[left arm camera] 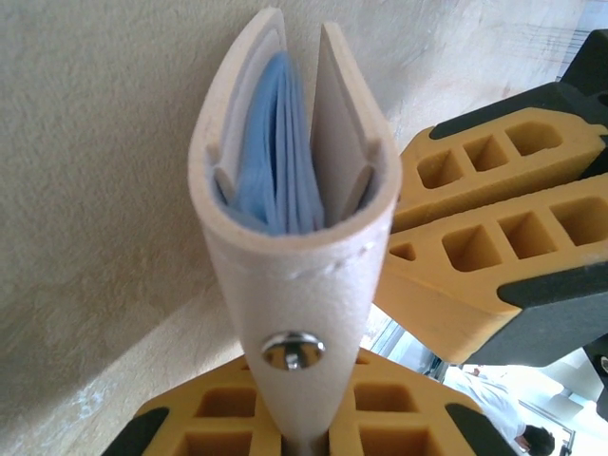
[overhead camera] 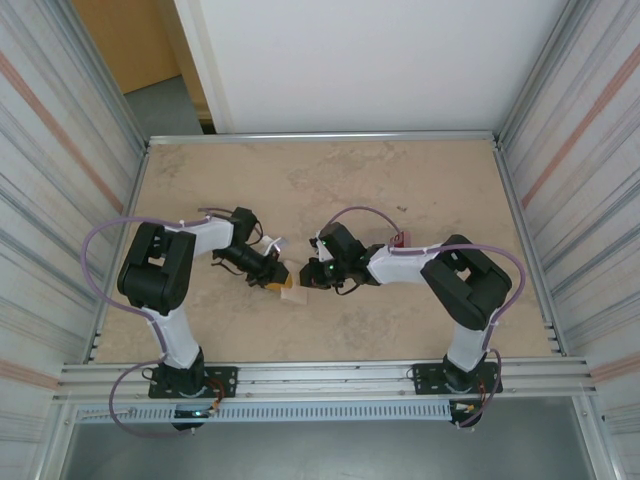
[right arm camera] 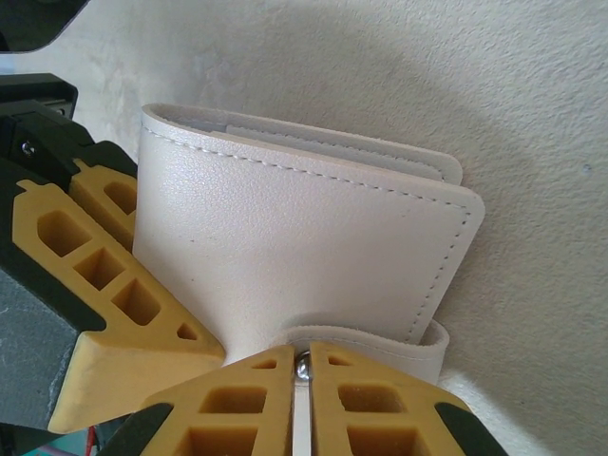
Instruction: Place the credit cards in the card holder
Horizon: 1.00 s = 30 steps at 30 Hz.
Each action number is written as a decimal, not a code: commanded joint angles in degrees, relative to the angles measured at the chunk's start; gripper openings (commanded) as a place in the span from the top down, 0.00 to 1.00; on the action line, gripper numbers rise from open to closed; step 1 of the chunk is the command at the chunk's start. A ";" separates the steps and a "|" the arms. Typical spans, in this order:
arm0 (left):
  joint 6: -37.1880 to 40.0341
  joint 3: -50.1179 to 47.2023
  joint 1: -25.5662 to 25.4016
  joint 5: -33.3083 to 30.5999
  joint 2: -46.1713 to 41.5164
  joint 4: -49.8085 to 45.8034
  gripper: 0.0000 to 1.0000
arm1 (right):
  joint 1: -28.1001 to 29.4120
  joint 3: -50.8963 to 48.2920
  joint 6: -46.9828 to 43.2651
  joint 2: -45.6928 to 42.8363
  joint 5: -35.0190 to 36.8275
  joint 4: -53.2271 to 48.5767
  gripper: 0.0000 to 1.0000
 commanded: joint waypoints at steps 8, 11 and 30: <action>-0.19 -1.19 -0.17 10.93 -1.86 4.46 1.00 | 2.96 2.42 1.90 7.03 1.01 -0.49 0.89; -0.16 -1.09 -0.13 10.72 -1.98 4.31 1.00 | 2.85 2.00 1.45 5.87 1.31 -1.42 0.89; 6.01 -1.86 0.89 8.30 -8.64 3.23 1.00 | -5.44 -2.62 -4.13 -23.15 6.94 -16.01 0.59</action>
